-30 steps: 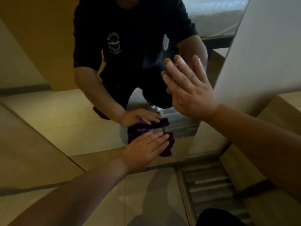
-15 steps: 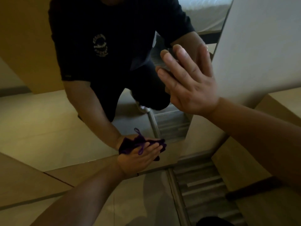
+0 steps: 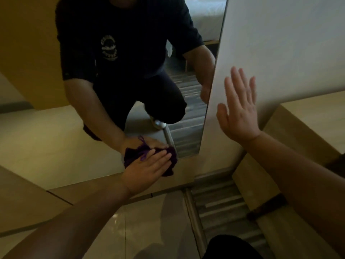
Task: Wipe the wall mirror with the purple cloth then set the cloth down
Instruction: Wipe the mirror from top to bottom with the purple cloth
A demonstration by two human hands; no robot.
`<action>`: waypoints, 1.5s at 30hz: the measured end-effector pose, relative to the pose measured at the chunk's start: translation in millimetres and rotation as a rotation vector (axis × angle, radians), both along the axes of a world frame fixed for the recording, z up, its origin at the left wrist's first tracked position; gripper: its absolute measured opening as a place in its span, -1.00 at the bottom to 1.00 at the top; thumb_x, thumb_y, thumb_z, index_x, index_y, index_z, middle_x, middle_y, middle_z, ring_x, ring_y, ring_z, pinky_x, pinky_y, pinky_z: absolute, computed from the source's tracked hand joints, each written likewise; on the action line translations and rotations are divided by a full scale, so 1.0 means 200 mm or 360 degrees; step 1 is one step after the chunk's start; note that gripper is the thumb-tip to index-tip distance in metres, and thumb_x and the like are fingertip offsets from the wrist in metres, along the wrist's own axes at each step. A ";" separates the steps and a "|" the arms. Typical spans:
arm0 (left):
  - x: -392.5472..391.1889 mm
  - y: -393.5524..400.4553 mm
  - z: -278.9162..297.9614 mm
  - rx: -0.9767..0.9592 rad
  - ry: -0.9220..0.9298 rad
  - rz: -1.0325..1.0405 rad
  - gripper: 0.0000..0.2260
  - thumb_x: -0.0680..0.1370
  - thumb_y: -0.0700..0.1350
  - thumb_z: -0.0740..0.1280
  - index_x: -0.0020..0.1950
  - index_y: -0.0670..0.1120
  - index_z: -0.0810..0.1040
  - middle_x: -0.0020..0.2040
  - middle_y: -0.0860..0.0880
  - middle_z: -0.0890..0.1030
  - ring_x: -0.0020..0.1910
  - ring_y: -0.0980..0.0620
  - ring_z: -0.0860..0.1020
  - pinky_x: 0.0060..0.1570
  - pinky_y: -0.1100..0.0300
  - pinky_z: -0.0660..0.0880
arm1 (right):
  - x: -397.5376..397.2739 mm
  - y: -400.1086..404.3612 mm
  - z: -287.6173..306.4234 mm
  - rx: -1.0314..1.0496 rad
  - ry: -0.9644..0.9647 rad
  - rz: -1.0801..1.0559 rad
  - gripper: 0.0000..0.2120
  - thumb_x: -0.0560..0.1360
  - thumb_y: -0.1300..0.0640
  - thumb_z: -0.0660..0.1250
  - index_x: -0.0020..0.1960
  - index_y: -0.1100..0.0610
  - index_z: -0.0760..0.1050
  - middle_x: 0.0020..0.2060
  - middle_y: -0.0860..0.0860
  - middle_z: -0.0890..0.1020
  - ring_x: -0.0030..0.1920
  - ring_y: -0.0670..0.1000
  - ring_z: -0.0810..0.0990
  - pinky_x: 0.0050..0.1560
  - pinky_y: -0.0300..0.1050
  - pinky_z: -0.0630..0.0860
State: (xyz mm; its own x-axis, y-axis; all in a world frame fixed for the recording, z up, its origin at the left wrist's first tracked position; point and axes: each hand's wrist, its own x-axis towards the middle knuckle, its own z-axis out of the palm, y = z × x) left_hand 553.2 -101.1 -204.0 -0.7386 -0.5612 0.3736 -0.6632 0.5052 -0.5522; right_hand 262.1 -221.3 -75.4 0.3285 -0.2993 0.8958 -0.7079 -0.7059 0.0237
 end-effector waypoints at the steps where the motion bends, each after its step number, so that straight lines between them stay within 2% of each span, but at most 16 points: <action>1: -0.05 -0.02 0.08 -0.0056 0.0113 -0.0024 -0.63 0.61 -0.30 0.17 0.43 -0.19 0.40 0.41 -0.19 0.47 0.42 -0.19 0.39 0.47 -0.13 0.15 | -0.03 -0.03 -0.04 0.0073 0.0036 -0.0062 -0.48 0.67 0.11 0.06 0.58 0.19 0.04 0.51 0.32 0.20 0.56 0.21 0.04 0.53 0.32 -0.04; 4: -0.26 -0.14 0.37 -0.0287 0.0408 -0.0094 -0.68 0.67 -0.28 0.13 0.38 -0.17 0.50 0.39 -0.17 0.49 0.40 -0.16 0.44 0.41 -0.12 0.28 | -0.02 -0.12 -0.11 0.0161 0.0205 -0.0221 -0.49 0.71 0.07 0.08 0.57 0.25 0.07 0.54 0.32 0.16 0.56 0.31 0.05 0.54 0.28 -0.10; 6: -0.38 -0.23 0.46 -0.0381 0.0427 -0.0128 -0.69 0.69 -0.23 0.14 0.39 -0.17 0.50 0.40 -0.16 0.48 0.41 -0.15 0.43 0.42 -0.11 0.26 | -0.01 -0.17 -0.15 0.0074 0.0218 -0.0280 -0.45 0.69 0.07 0.18 0.57 0.27 0.09 0.52 0.32 0.20 0.54 0.33 0.09 0.53 0.28 -0.07; 9: -0.43 -0.30 0.38 -0.0451 0.0197 -0.0122 -0.67 0.67 -0.21 0.15 0.43 -0.17 0.45 0.44 -0.16 0.44 0.43 -0.15 0.39 0.46 -0.12 0.17 | -0.03 -0.23 -0.17 -0.0059 0.0170 -0.0261 -0.45 0.66 0.08 0.24 0.55 0.26 0.15 0.50 0.29 0.22 0.56 0.21 0.04 0.52 0.29 0.00; 13: -0.41 -0.28 0.03 -0.0317 -0.0102 -0.0056 -0.60 0.62 -0.21 0.19 0.47 -0.19 0.40 0.50 -0.16 0.33 0.47 -0.14 0.35 0.49 -0.15 0.06 | -0.06 -0.27 -0.18 -0.0107 0.0165 -0.0211 -0.43 0.63 0.11 0.26 0.56 0.22 0.16 0.51 0.24 0.19 0.59 0.12 -0.06 0.54 0.25 -0.03; 17: -0.34 -0.25 -0.25 -0.0200 -0.0369 -0.0005 -0.60 0.62 -0.24 0.07 0.43 -0.18 0.45 0.50 -0.16 0.31 0.46 -0.13 0.35 0.49 -0.21 0.00 | -0.05 -0.32 -0.20 -0.0199 0.0183 -0.0224 -0.39 0.61 0.07 0.24 0.58 0.19 0.11 0.54 0.19 0.14 0.60 0.08 -0.13 0.56 0.20 -0.08; 19: -0.31 -0.25 -0.29 -0.0181 -0.0454 0.0008 -0.56 0.64 -0.29 -0.04 0.43 -0.17 0.46 0.48 -0.14 0.38 0.45 -0.12 0.37 0.48 -0.20 0.01 | -0.04 -0.34 -0.21 -0.0265 0.0177 -0.0238 -0.32 0.61 0.06 0.20 0.62 0.13 -0.03 0.59 0.11 0.03 0.60 0.07 -0.15 0.55 0.19 -0.11; 21: -0.30 -0.24 -0.29 -0.0131 -0.0544 0.0003 -0.50 0.64 -0.32 -0.12 0.43 -0.14 0.46 0.46 -0.10 0.41 0.45 -0.09 0.38 0.49 -0.19 -0.02 | -0.03 -0.34 -0.21 -0.0283 0.0163 -0.0247 -0.30 0.61 0.06 0.17 0.63 0.09 -0.11 0.57 0.15 0.08 0.60 0.07 -0.15 0.55 0.20 -0.10; 24: -0.25 -0.23 -0.28 -0.0082 -0.0732 -0.0063 -0.53 0.56 -0.23 0.05 0.43 -0.06 0.48 0.46 -0.06 0.42 0.46 -0.04 0.37 0.51 -0.17 0.08 | -0.05 -0.32 -0.21 -0.0263 0.0199 -0.0275 -0.34 0.60 0.05 0.18 0.62 0.14 -0.01 0.50 0.22 0.18 0.60 0.09 -0.12 0.55 0.19 -0.09; 29: -0.04 -0.15 -0.23 0.0041 -0.0904 -0.0033 -0.51 0.51 -0.21 0.17 0.46 -0.12 0.43 0.50 -0.12 0.35 0.52 -0.10 0.21 0.47 -0.21 -0.10 | -0.06 -0.27 -0.18 -0.0170 0.0270 -0.0313 -0.43 0.64 0.06 0.19 0.57 0.22 0.13 0.50 0.29 0.26 0.52 0.30 0.15 0.56 0.17 -0.12; 31: 0.06 -0.09 -0.17 0.0148 -0.0975 0.0045 -0.48 0.49 -0.20 0.23 0.48 -0.15 0.40 0.52 -0.14 0.31 0.54 -0.13 0.11 0.49 -0.21 -0.15 | -0.06 -0.22 -0.16 -0.0060 0.0294 -0.0335 -0.44 0.66 0.05 0.17 0.58 0.22 0.12 0.53 0.29 0.22 0.55 0.30 0.09 0.57 0.17 -0.16; 34: 0.20 0.01 -0.06 0.0187 -0.0960 0.0111 -0.45 0.44 -0.24 0.21 0.46 -0.14 0.41 0.51 -0.11 0.34 0.54 -0.10 0.16 0.51 -0.17 -0.12 | -0.05 -0.14 -0.13 0.0189 0.0342 -0.0372 -0.43 0.68 0.03 0.13 0.60 0.21 0.05 0.58 0.23 0.10 0.58 0.14 -0.17 0.56 0.20 -0.21; 36: 0.32 0.08 -0.01 0.0178 -0.0957 0.0133 -0.43 0.43 -0.25 0.23 0.47 -0.15 0.39 0.51 -0.10 0.32 0.56 -0.11 0.08 0.53 -0.14 -0.14 | -0.05 -0.10 -0.10 0.0301 0.0377 -0.0383 -0.41 0.68 0.03 0.13 0.61 0.19 0.02 0.60 0.20 0.04 0.57 0.09 -0.25 0.56 0.26 -0.18; 40: 0.61 0.27 0.08 0.0338 -0.1080 0.0336 -0.45 0.51 -0.28 0.18 0.52 -0.15 0.29 0.56 -0.11 0.13 0.58 -0.12 -0.11 0.52 -0.15 -0.10 | -0.03 -0.03 -0.05 0.0522 0.0431 -0.0457 -0.38 0.65 0.03 0.07 0.62 0.16 -0.07 0.61 0.15 -0.08 0.58 0.09 -0.28 0.55 0.32 -0.15; 42: 0.74 0.38 0.12 0.0477 -0.1139 0.0509 -0.44 0.53 -0.26 0.24 0.54 -0.17 0.27 0.57 -0.12 0.08 0.57 -0.14 -0.21 0.50 -0.15 -0.23 | 0.00 0.01 -0.05 0.0623 0.0393 -0.0498 -0.36 0.64 0.01 0.03 0.62 0.14 -0.13 0.62 0.12 -0.13 0.59 0.11 -0.27 0.55 0.30 -0.16; 45: 0.86 0.56 0.18 0.0685 -0.1002 0.0748 -0.47 0.54 -0.22 0.20 0.53 -0.18 0.28 0.58 -0.14 0.15 0.56 -0.14 -0.14 0.47 -0.13 -0.38 | 0.07 0.07 -0.02 0.0770 0.0282 -0.0511 -0.37 0.67 0.00 0.02 0.63 0.11 -0.19 0.62 0.11 -0.16 0.60 0.12 -0.23 0.56 0.26 -0.18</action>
